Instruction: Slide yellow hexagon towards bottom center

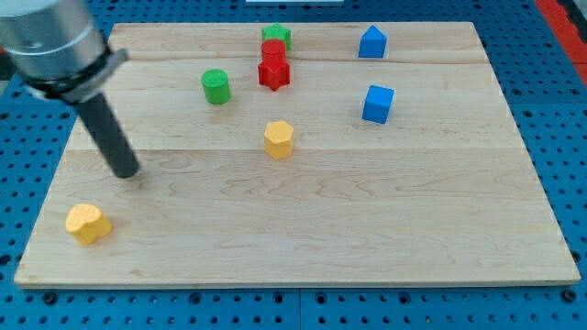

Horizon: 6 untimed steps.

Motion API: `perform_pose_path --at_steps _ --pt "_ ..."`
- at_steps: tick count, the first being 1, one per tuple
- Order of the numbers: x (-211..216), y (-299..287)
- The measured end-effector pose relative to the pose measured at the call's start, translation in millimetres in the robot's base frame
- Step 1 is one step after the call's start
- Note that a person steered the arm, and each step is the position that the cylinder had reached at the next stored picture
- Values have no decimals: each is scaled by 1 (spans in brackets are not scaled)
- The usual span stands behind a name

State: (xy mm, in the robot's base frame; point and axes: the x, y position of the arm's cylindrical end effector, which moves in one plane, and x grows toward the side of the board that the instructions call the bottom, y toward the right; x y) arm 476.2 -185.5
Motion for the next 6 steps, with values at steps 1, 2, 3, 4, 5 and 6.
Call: perform_pose_path --at_steps 1,2,3,4,5,6 --pt "-1 12" --pt "-43 18" --pt "-73 75" --pt "-82 157" --pt "-78 216" --pt "-69 211"
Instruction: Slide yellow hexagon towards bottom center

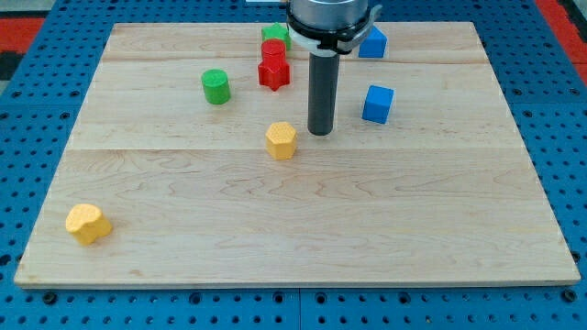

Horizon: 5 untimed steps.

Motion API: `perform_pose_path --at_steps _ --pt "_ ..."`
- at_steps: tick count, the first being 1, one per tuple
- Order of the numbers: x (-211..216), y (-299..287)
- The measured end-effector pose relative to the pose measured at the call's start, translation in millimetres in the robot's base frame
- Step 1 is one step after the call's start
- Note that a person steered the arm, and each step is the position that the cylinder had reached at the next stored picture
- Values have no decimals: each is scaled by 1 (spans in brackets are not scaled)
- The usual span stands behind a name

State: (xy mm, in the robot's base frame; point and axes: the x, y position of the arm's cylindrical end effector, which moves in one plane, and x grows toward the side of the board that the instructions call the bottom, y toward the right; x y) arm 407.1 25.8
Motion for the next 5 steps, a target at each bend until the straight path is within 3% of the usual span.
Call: perform_pose_path --at_steps 2,5 --pt "-16 -31" --pt "43 -53"
